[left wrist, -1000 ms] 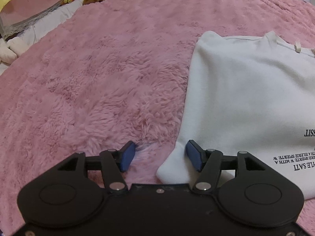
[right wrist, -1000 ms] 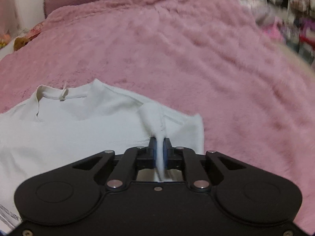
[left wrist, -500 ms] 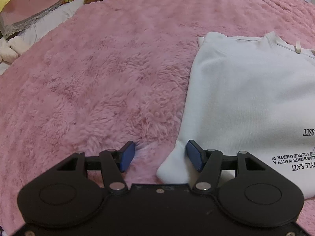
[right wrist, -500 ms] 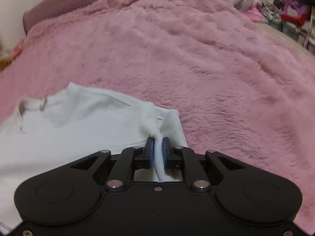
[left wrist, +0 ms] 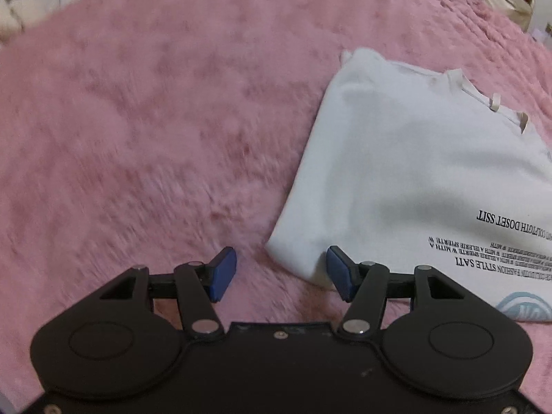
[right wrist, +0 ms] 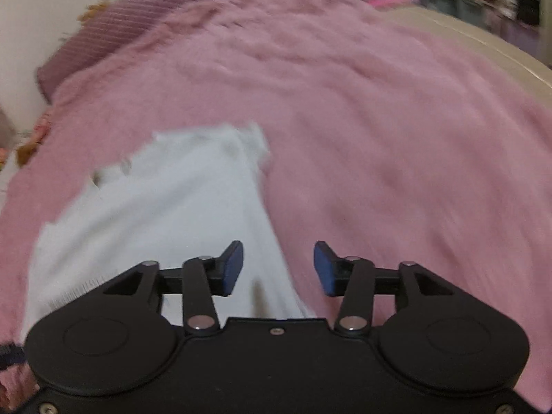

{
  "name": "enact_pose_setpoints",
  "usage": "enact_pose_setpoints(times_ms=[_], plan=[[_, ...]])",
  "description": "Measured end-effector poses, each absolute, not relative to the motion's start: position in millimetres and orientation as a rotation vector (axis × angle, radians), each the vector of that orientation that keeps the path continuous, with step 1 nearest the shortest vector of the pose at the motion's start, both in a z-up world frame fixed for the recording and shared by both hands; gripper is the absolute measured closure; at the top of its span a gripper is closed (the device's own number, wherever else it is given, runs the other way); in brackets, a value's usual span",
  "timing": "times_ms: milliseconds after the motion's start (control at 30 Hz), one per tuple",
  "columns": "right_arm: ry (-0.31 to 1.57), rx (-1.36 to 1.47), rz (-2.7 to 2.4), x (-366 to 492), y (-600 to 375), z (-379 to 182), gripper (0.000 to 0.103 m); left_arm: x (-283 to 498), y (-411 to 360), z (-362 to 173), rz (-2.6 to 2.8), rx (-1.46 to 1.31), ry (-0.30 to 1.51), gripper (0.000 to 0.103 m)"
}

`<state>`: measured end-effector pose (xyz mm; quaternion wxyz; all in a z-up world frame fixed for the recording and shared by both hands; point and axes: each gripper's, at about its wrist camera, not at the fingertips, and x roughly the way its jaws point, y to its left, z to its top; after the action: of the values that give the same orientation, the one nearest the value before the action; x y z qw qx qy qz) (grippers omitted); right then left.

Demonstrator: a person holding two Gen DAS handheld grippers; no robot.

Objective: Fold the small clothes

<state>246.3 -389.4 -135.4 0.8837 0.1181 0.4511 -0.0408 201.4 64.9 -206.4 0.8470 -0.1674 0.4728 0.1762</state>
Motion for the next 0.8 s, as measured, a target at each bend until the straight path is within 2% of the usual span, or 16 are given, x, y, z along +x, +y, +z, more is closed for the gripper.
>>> enact_pose_setpoints(times_ms=[100,200,467,500,533,633,667,700,733,800], plan=[[1.026,0.381,-0.097,213.2,-406.4,-155.8,0.061,202.4,65.1,-205.7,0.373,-0.359,1.009,0.043],[1.029,0.499,-0.074,201.9,-415.3,-166.6,0.061,203.1,65.7,-203.6,0.352,-0.389,1.004,0.043],[1.029,0.567,-0.068,255.9,-408.2,-186.0,0.061,223.8,57.1,-215.5,0.375,-0.340,1.026,0.038],[1.021,0.567,-0.070,259.4,-407.6,-186.0,0.067,225.4,57.3,-216.5,0.379,-0.341,1.025,0.037],[1.012,0.554,-0.070,261.3,-405.8,-184.3,0.083,226.6,57.4,-217.0,0.381,-0.341,1.018,0.037],[1.006,0.464,-0.043,259.1,-395.8,-172.5,0.092,222.1,55.3,-213.2,0.388,-0.353,0.986,0.047],[1.000,0.411,-0.032,256.9,-390.1,-166.1,0.093,219.5,54.7,-210.9,0.400,-0.359,0.972,0.055],[0.988,0.374,-0.030,254.6,-386.1,-159.8,0.094,216.4,53.7,-208.4,0.406,-0.362,0.962,0.066],[0.970,0.349,-0.028,251.0,-381.7,-152.3,0.095,212.1,52.1,-205.8,0.402,-0.369,0.957,0.096],[0.950,0.334,-0.021,243.9,-383.8,-142.3,0.096,205.1,48.9,-197.6,0.403,-0.360,0.938,0.096]])
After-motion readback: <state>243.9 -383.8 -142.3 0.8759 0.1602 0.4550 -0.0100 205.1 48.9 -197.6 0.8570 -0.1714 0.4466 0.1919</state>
